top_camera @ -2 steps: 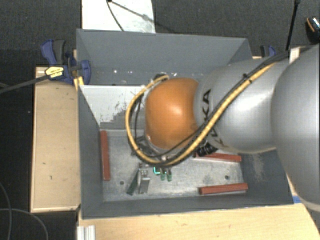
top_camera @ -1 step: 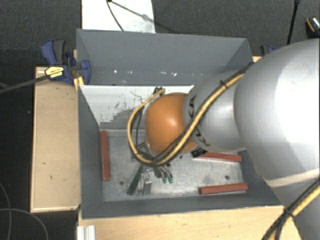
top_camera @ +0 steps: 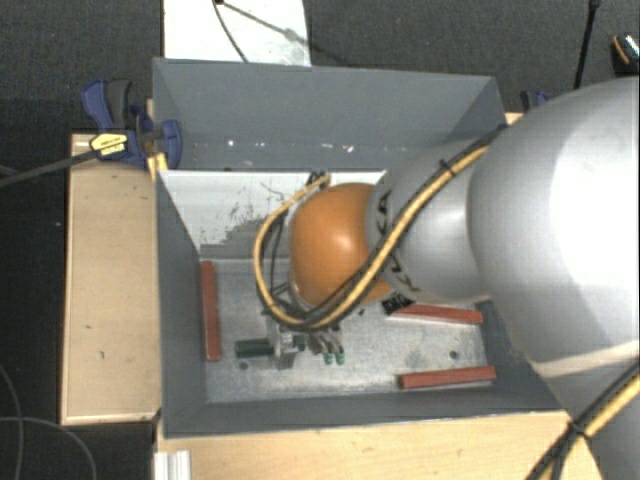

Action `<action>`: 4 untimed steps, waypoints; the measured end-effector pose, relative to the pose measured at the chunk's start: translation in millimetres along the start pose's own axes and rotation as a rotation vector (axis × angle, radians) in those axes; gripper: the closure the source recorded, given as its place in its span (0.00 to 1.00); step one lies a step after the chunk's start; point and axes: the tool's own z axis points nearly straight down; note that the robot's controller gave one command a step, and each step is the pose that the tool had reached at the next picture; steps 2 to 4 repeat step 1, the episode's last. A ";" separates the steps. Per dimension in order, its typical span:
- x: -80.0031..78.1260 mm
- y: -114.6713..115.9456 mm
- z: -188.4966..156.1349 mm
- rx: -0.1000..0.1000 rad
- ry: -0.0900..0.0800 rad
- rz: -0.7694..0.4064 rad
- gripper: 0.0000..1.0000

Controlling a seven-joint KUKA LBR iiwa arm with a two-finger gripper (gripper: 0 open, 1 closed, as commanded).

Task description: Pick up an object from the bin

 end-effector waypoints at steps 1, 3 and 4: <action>5.2 -1.5 -142.6 0.000 -0.010 -0.058 1.00; 5.2 -1.5 -142.6 0.000 -0.010 -0.058 1.00; 5.2 -1.5 -142.6 0.000 -0.010 -0.058 1.00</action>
Offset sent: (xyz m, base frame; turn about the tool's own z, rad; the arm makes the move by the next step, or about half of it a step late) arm -0.0070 -0.0027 0.1376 -0.0595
